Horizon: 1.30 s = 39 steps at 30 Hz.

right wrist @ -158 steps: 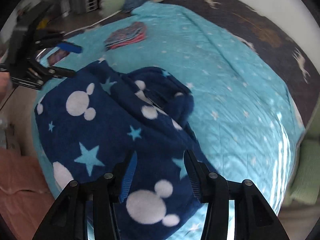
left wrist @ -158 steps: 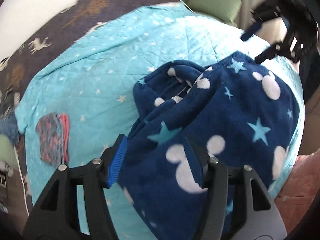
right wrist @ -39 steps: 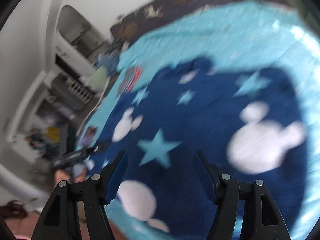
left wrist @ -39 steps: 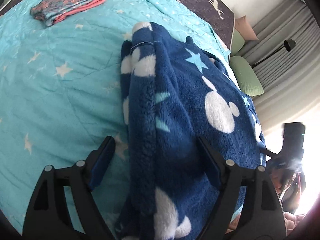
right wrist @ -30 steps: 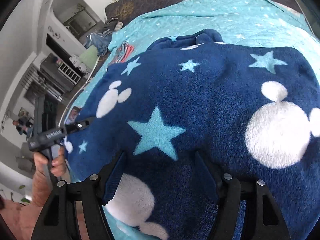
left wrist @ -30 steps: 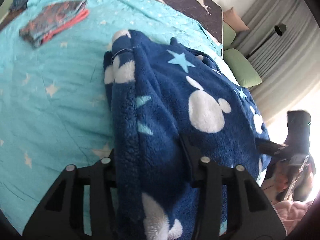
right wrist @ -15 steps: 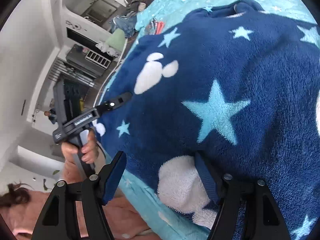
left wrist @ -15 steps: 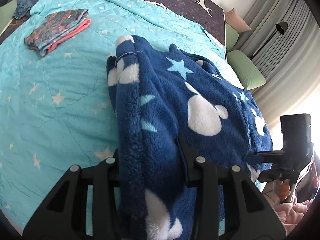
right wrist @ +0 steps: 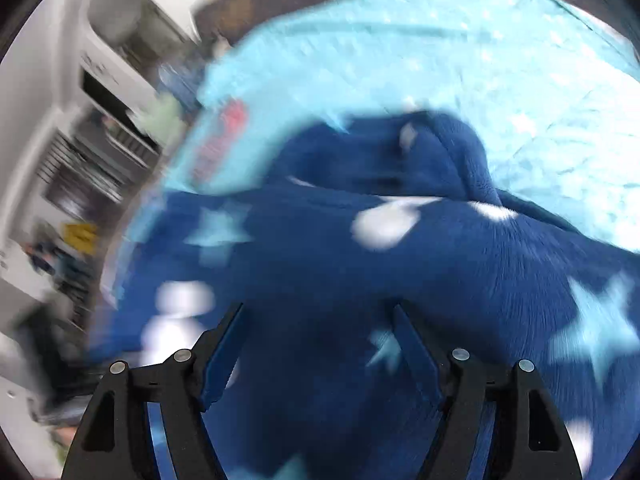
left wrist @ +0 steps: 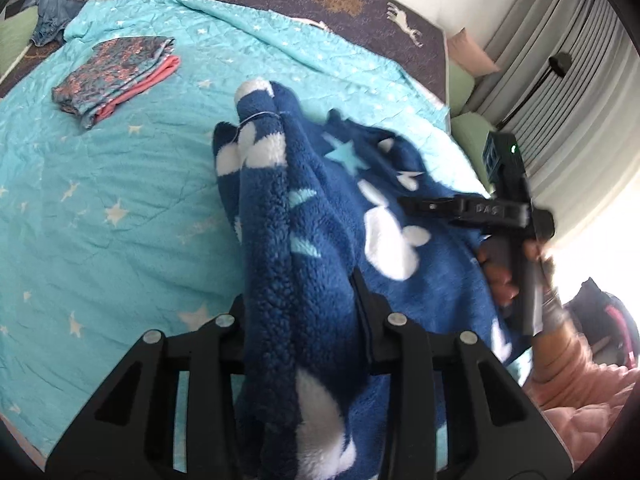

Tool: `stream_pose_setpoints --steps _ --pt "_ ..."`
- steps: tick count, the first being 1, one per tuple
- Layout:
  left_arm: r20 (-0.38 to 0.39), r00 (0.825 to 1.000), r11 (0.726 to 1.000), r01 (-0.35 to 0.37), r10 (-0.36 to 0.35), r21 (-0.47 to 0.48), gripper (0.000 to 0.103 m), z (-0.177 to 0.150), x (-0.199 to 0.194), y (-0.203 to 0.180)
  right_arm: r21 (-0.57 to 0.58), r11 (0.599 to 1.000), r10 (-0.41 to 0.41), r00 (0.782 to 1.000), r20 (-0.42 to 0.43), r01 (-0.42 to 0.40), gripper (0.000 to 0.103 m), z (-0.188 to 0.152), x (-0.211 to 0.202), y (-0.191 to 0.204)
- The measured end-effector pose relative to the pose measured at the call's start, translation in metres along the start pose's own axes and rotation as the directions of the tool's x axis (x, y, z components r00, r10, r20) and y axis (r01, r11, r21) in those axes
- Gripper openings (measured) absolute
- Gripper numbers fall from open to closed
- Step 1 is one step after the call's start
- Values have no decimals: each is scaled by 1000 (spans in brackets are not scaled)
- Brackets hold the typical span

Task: Fold small clothes
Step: 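Grasp the robe's rolled edge with the left gripper and fold it over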

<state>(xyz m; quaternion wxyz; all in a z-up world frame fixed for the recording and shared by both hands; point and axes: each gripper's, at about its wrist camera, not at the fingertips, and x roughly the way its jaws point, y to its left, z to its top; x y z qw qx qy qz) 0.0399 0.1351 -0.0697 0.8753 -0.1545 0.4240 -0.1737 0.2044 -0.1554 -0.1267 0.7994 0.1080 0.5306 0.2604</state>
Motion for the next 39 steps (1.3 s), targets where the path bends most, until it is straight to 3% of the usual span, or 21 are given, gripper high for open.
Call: stream_pose_setpoints --steps 5,8,11,12,15,18,21,23,26,30,35,39 --pt "26 993 993 112 -113 41 35 15 -11 -24 -79 994 -62 994 87 69 77 -23 -29 21" --pt "30 992 988 119 -122 98 34 20 -12 -44 -66 997 41 993 112 -34 77 -44 -61 22" --pt "24 991 983 126 -130 135 33 25 -12 -63 -96 980 184 979 86 -176 77 -76 -86 25" --pt "25 991 981 127 -132 148 32 28 -11 -70 -113 977 192 978 80 -183 77 -82 -90 29" --pt "24 987 970 152 -159 188 32 34 -11 -95 -166 982 104 989 105 -86 77 -110 -108 34" --pt "19 983 950 169 -180 262 32 34 -7 -124 -140 990 18 986 164 5 77 -127 -126 24" --pt "-22 978 922 205 -209 328 32 29 5 -150 -61 998 48 973 227 -35 77 -140 -145 5" --pt "-50 978 909 208 -204 361 32 21 16 -163 -7 992 127 955 268 -129 77 -145 -161 -11" --pt "-75 981 896 192 -176 400 32 7 30 -175 73 969 204 934 293 -234 77 -127 -165 -25" --pt "-68 984 884 180 -167 431 32 -4 31 -181 141 944 255 932 257 -298 77 -95 -153 -34" --pt "-59 986 887 166 -156 431 32 -6 32 -184 132 950 266 953 143 -284 79 -37 -122 -11" --pt "-55 987 887 159 -151 434 33 -5 32 -187 81 956 276 959 68 -281 83 -7 -104 18"
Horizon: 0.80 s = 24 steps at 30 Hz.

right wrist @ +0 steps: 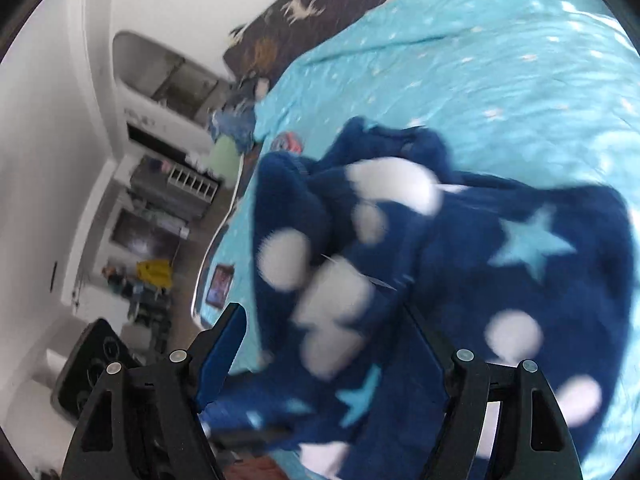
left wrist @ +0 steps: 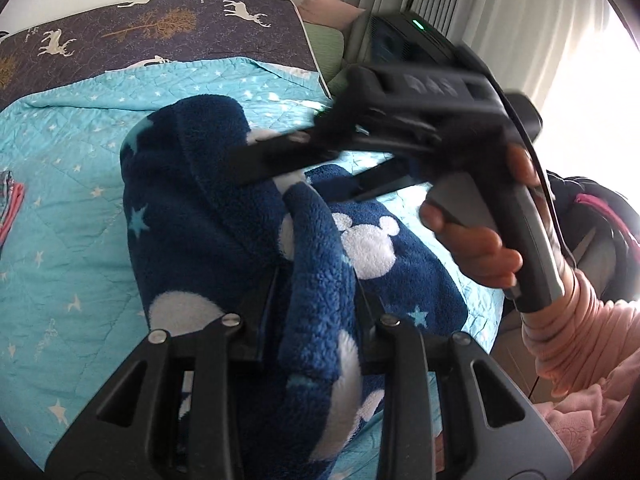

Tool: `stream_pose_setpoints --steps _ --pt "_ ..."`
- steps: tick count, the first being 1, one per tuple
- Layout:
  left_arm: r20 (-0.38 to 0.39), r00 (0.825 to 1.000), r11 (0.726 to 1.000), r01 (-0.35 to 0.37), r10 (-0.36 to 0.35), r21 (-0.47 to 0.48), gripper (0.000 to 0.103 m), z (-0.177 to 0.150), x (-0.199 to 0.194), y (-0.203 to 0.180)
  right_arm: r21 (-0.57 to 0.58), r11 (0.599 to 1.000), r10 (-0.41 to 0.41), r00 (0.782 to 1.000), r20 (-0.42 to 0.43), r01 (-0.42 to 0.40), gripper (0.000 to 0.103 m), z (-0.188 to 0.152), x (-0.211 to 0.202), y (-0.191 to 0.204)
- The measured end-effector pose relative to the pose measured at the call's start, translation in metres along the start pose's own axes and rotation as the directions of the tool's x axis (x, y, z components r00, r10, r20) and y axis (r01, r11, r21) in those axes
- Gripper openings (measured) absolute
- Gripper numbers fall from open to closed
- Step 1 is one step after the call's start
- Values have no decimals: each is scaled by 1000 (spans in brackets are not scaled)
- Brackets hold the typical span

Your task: Fold small clothes

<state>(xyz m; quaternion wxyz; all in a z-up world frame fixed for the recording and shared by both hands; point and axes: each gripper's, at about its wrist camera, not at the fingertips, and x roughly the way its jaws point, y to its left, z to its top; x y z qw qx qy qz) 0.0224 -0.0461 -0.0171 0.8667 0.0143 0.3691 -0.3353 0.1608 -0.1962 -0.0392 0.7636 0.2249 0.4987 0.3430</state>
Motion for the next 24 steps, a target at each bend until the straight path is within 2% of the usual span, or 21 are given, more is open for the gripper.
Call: stream_pose_setpoints --steps 2,3,4,5,7,12,14,16,19,21,23,24 --pt "-2 1000 1000 2 -2 4 33 1 0 -3 -36 998 -51 998 -24 50 84 8 13 11" --pt "-2 1000 1000 0 0 12 33 2 1 -5 -49 994 -104 994 -34 102 79 11 20 13" --pt "-6 1000 1000 -10 10 25 33 4 1 -8 -55 987 -153 987 -40 150 51 14 25 14" --pt "-8 1000 999 -13 13 30 33 5 2 -9 -52 984 -171 984 -57 168 39 15 29 14" --pt "6 1000 999 15 -15 40 33 11 -1 -16 -36 987 -158 987 -34 157 30 15 21 13" --pt "54 992 988 105 -112 112 33 33 -11 -46 -124 964 -218 967 129 234 29 -6 -51 31" --pt "48 988 980 137 -145 143 33 39 -7 -60 -120 962 -227 961 160 247 29 -9 -70 30" --pt "10 981 968 191 -195 164 35 44 8 -75 -102 959 -245 953 180 266 30 -14 -87 19" --pt "-81 963 951 266 -257 157 36 43 43 -85 -41 949 -302 937 176 314 31 -29 -101 -9" --pt "-159 942 945 314 -297 93 37 39 72 -85 25 938 -344 928 141 345 31 -37 -96 -38" --pt "-208 924 940 337 -321 47 37 36 86 -85 88 933 -355 930 90 348 33 -45 -87 -69" --pt "-212 913 930 365 -347 48 37 35 85 -87 125 941 -324 943 75 314 35 -50 -83 -86"
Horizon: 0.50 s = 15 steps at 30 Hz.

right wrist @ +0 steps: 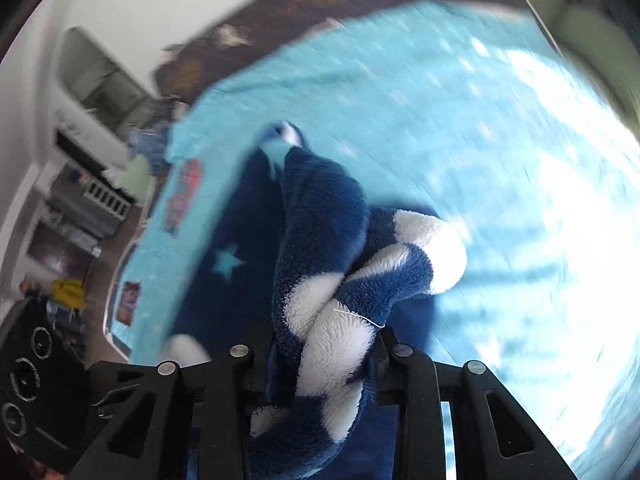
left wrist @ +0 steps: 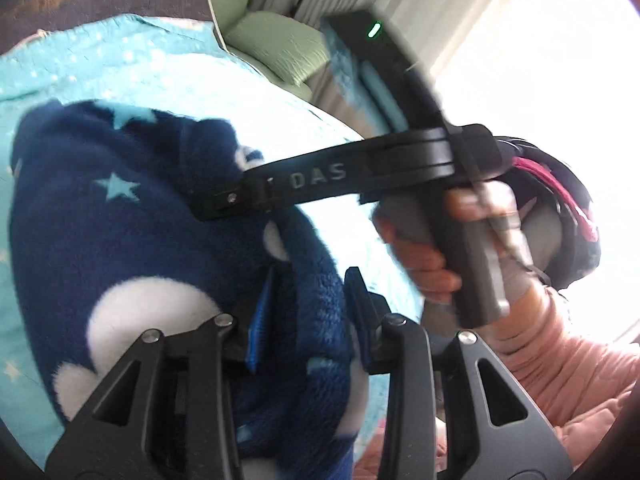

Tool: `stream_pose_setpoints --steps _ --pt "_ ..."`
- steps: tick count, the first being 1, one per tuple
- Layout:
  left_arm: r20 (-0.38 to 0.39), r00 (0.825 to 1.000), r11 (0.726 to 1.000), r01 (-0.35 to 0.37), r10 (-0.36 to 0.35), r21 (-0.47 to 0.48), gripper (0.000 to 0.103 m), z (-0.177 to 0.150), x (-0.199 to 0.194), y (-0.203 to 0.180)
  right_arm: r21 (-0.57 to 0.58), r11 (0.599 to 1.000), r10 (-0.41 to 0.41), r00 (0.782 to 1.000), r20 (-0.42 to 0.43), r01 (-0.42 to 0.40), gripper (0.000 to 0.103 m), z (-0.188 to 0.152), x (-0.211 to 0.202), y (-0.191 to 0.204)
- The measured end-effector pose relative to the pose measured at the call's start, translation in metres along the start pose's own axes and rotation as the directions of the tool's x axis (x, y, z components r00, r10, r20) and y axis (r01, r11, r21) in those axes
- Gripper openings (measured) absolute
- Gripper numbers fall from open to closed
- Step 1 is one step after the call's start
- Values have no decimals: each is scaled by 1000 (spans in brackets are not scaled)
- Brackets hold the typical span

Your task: Fold small clothes

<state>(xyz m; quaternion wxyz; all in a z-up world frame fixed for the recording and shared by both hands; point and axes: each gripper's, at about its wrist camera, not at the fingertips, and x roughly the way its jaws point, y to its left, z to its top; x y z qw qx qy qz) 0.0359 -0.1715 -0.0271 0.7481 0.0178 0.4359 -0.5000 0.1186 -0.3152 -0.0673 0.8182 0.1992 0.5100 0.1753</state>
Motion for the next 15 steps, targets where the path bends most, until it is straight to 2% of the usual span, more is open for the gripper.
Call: stream_pose_setpoints --steps 2,3,4,5,7,8,11,13,15 --pt "7 994 994 108 -108 26 37 1 -13 -7 54 995 79 997 7 -79 37 -4 4 -19" --pt "19 981 980 192 -193 49 37 0 -27 -11 66 993 93 996 17 -94 38 -5 3 -25" --pt "34 975 974 215 -218 68 37 0 -36 -14 67 994 85 996 23 -86 40 -4 2 -26" --pt "81 971 970 214 -224 111 37 -2 -53 -17 63 995 70 997 27 -72 40 -3 2 -26" --pt "143 975 978 149 -170 145 42 -5 -72 -16 46 997 58 998 26 -59 41 -1 2 -23" --pt "175 978 986 92 -117 142 42 -7 -81 -13 30 998 52 998 25 -53 41 0 3 -18" --pt "200 979 996 -46 31 71 42 -15 -88 12 -13 1000 24 999 34 -23 41 5 3 -8" --pt "173 983 997 -67 58 43 42 -20 -79 29 -23 1000 19 998 58 -17 40 10 0 -3" --pt "114 993 998 -39 34 48 42 -39 -60 33 -63 998 31 992 126 -23 39 16 -10 10"
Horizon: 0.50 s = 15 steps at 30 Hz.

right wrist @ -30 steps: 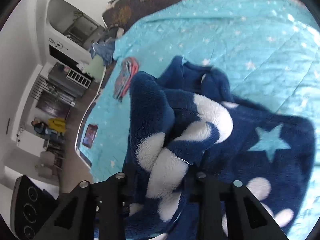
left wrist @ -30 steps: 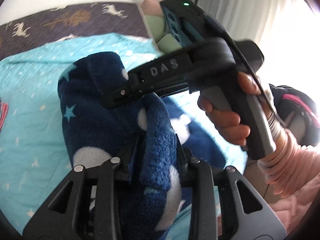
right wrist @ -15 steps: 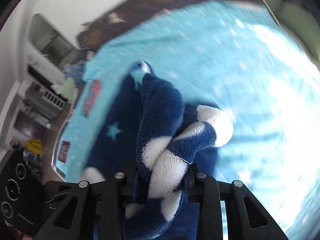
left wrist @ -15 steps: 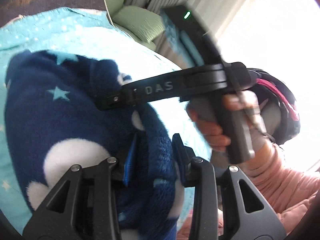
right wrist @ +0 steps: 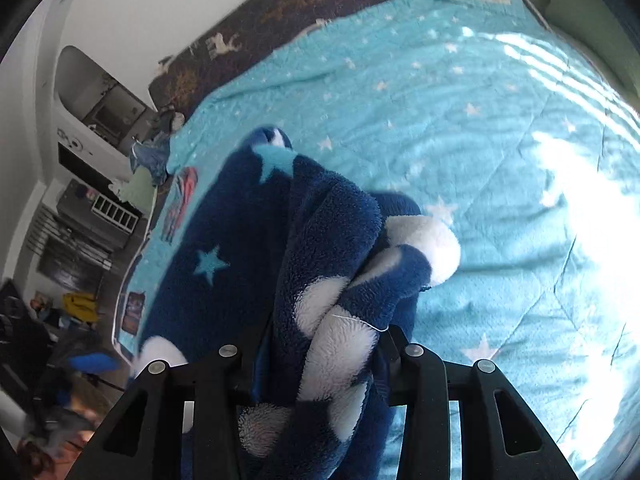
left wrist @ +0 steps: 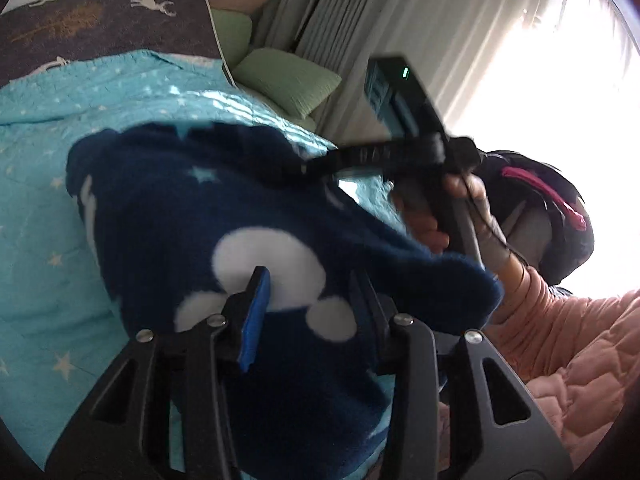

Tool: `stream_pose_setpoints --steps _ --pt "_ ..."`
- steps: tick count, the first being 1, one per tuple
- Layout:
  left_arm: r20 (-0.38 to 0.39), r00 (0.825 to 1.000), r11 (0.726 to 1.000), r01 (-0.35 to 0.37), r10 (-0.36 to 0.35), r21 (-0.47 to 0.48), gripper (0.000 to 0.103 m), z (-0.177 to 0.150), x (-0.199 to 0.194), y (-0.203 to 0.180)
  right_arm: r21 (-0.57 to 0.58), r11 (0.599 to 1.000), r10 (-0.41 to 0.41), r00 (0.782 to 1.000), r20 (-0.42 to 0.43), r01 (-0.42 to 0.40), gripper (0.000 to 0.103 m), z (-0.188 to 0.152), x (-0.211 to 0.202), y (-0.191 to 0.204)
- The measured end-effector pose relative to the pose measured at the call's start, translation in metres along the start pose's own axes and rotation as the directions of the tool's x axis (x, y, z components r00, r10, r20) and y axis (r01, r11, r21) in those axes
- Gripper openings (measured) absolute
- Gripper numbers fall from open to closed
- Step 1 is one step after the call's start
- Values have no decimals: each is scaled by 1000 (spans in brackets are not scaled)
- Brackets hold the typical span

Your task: Fold small clothes

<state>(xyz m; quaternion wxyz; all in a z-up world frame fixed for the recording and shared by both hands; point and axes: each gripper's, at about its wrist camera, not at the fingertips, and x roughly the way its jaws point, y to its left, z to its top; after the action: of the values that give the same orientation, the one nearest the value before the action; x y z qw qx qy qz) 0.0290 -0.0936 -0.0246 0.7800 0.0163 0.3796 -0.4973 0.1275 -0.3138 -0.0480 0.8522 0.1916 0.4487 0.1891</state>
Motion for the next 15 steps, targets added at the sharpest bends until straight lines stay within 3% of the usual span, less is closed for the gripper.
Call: stream_pose_setpoints --steps 2,4,6,8,11,13,15 --pt "4 1000 999 -20 20 42 43 -11 13 -12 -78 997 13 997 71 -8 39 5 -12 17" --pt "2 999 995 -39 39 92 47 -13 28 -25 -135 991 -12 996 90 24 39 8 -10 23" --pt "-2 999 992 -48 49 121 49 -14 38 -29 -155 979 -127 991 46 133 41 7 10 13" --pt "-18 999 991 -41 43 131 49 -15 46 -28 -55 985 -163 987 -6 162 44 0 23 -10" --pt "-29 999 989 -42 46 143 50 -14 49 -30 39 989 -143 988 54 141 44 -7 -10 -20" --pt "-34 999 990 -31 35 134 50 -10 46 -27 36 980 -198 970 138 195 44 -17 -46 -10" --pt "-33 999 993 -21 25 118 50 -7 51 -23 -6 985 -168 968 185 172 44 -34 -80 8"
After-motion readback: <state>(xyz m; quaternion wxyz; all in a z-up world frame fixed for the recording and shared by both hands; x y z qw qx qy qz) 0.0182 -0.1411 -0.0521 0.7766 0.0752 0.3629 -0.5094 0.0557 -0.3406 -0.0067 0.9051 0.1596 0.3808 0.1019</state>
